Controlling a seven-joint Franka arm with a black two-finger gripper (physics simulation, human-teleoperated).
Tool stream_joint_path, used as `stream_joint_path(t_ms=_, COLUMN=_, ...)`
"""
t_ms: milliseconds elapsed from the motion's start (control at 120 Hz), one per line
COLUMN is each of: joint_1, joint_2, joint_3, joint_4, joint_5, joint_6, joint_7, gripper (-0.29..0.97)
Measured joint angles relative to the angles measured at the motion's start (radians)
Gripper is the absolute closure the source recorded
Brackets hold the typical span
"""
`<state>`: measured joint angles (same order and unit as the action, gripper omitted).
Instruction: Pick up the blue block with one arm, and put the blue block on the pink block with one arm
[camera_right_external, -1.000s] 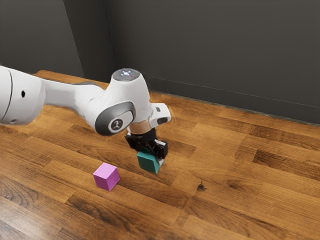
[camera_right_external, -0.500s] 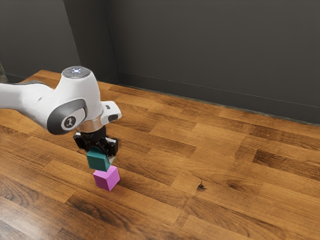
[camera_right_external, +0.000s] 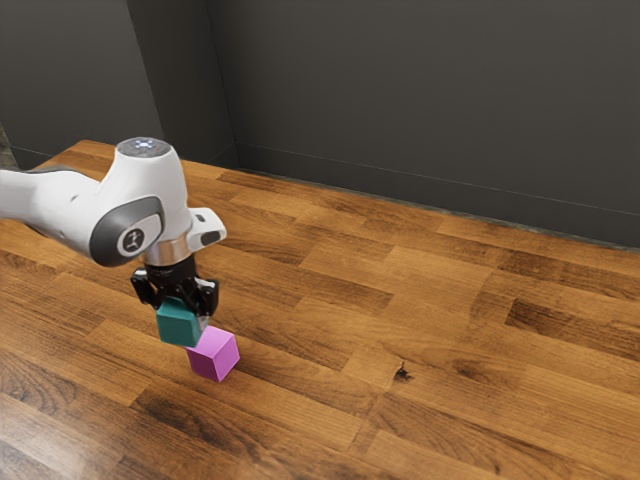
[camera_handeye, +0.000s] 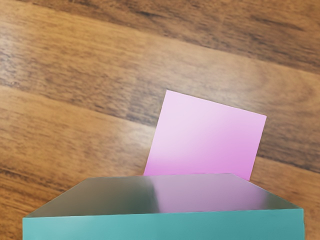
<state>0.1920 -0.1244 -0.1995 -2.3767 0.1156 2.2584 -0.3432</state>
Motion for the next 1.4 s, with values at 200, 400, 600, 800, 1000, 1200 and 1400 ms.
stream_joint_path(t_ms=200, joint_1=0.006, joint_2=0.047, joint_3=-0.001, joint_4=0.028, joint_5=-0.003, joint_6=0.004, joint_7=0.045, gripper=0.33)
stream_joint_path(t_ms=400, joint_1=0.012, joint_2=0.116, joint_3=0.000, joint_4=0.080, joint_5=-0.004, joint_6=0.007, joint_7=0.087, gripper=0.33)
stream_joint_path(t_ms=600, joint_1=0.022, joint_2=0.130, joint_3=-0.004, joint_4=0.083, joint_5=-0.005, joint_6=0.013, joint_7=0.116, gripper=0.33)
stream_joint_path(t_ms=800, joint_1=0.020, joint_2=0.166, joint_3=-0.003, joint_4=0.135, joint_5=-0.004, joint_6=0.017, joint_7=0.140, gripper=0.33)
stream_joint_path(t_ms=1000, joint_1=0.006, joint_2=0.160, joint_3=-0.009, joint_4=0.124, joint_5=-0.011, joint_6=0.018, joint_7=0.156, gripper=0.33)
stream_joint_path(t_ms=1200, joint_1=-0.006, joint_2=0.143, joint_3=-0.011, joint_4=0.106, joint_5=-0.014, joint_6=0.019, joint_7=0.166, gripper=0.33)
stream_joint_path(t_ms=1400, joint_1=-0.006, joint_2=0.126, joint_3=-0.012, joint_4=0.085, joint_5=-0.016, joint_6=0.019, joint_7=0.173, gripper=0.33)
